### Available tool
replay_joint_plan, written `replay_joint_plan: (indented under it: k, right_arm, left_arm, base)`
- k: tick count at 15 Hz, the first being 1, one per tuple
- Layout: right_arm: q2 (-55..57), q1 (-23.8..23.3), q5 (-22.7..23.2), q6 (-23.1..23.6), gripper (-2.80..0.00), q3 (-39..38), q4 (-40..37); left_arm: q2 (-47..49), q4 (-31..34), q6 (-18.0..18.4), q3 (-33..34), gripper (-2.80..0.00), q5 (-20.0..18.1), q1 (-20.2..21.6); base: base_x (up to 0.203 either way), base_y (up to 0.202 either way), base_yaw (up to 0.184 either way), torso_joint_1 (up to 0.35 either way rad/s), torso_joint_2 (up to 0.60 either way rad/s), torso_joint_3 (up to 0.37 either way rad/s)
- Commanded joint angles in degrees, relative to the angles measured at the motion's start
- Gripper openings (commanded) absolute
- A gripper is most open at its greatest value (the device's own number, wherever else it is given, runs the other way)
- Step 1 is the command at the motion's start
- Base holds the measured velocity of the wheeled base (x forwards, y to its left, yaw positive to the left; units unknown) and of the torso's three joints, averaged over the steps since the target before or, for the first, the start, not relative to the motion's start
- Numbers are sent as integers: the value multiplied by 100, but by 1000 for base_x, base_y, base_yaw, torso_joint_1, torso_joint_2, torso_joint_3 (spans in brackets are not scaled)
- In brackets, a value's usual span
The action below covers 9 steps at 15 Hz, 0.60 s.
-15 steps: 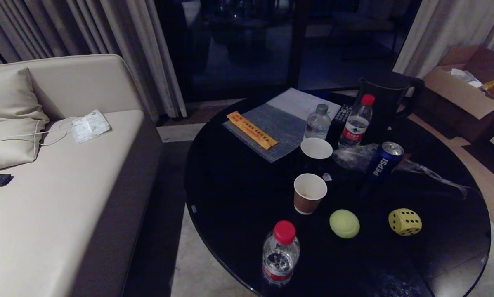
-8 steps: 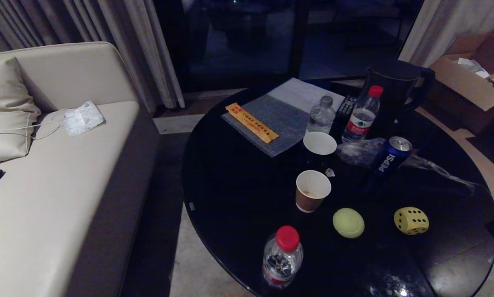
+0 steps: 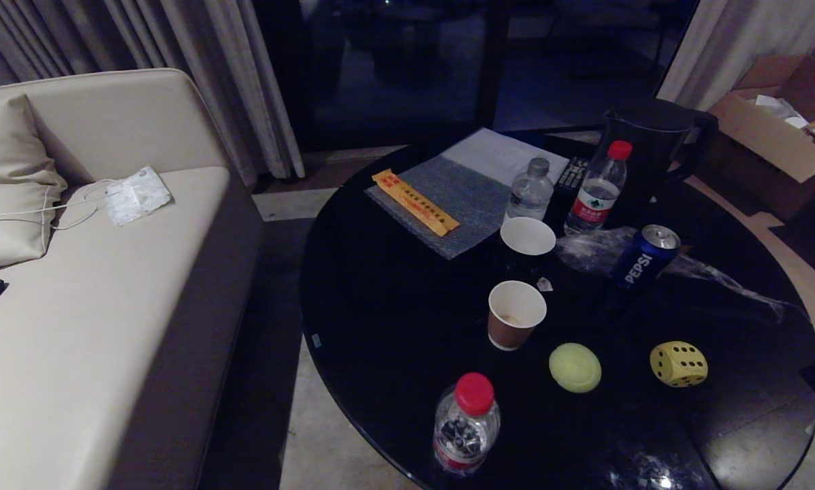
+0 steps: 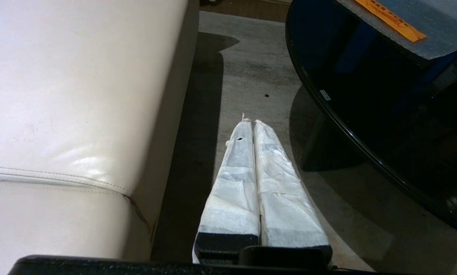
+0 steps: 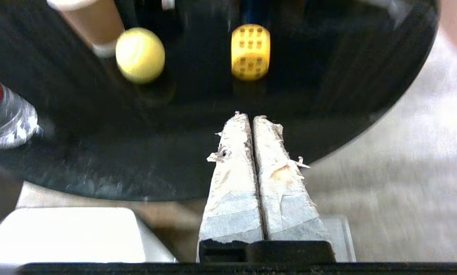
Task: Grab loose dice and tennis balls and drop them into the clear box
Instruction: Pick up toys out of the box
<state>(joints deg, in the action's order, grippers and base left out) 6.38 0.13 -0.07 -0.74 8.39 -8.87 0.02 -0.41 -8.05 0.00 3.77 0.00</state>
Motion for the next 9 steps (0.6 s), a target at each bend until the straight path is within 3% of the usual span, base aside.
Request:
replay_joint_plan:
  k: [1, 4, 9]
  right_arm:
    - [1445, 2, 5, -6, -280, 533, -50]
    - [3383, 15, -13, -7, -280, 1223, 443]
    - [6174, 227, -175, -51, -280, 2084, 1973]
  left_arm:
    - [-2, -2, -13, 0, -280, 1, 0]
    - [6, -2, -13, 0, -280, 5, 0]
    - [-2, -2, -13, 0, -280, 1, 0]
  base:
    - [0, 0, 0, 0, 0, 0]
    - [0, 0, 0, 0, 0, 0]
    - [0, 0, 0, 0, 0, 0]
